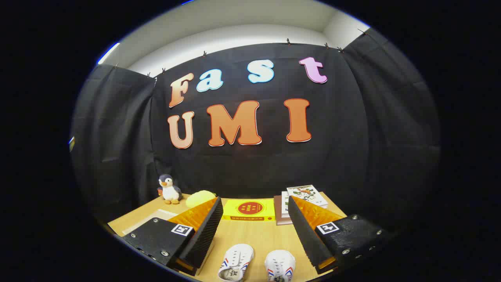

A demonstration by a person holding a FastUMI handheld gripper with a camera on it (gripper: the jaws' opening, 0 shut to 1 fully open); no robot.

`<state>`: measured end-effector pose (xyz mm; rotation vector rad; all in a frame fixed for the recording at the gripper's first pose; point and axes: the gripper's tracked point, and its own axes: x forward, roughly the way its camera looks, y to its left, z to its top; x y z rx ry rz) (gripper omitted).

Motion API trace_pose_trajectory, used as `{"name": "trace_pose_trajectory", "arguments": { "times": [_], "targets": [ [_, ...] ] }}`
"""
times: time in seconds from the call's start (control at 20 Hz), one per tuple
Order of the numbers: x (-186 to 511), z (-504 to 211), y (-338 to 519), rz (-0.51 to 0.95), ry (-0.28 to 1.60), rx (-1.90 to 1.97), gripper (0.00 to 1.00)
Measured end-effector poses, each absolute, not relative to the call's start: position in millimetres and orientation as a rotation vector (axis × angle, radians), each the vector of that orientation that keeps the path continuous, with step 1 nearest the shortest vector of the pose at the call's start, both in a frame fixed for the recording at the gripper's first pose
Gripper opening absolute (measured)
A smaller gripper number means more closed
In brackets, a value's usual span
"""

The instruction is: Open the storage box then place both shoes into the box .Put the left shoe in first, then the right shoe, with the right side of both shoes facing outward in a uniform manner.

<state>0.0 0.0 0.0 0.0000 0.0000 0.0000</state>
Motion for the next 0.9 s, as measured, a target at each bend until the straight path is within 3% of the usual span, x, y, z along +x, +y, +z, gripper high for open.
{"name": "trace_pose_trajectory", "arguments": {
  "times": [0.9],
  "targets": [
    [-10.5, -11.0, -0.5, 0.032, 0.052, -0.032, 0.99]
  ]
}}
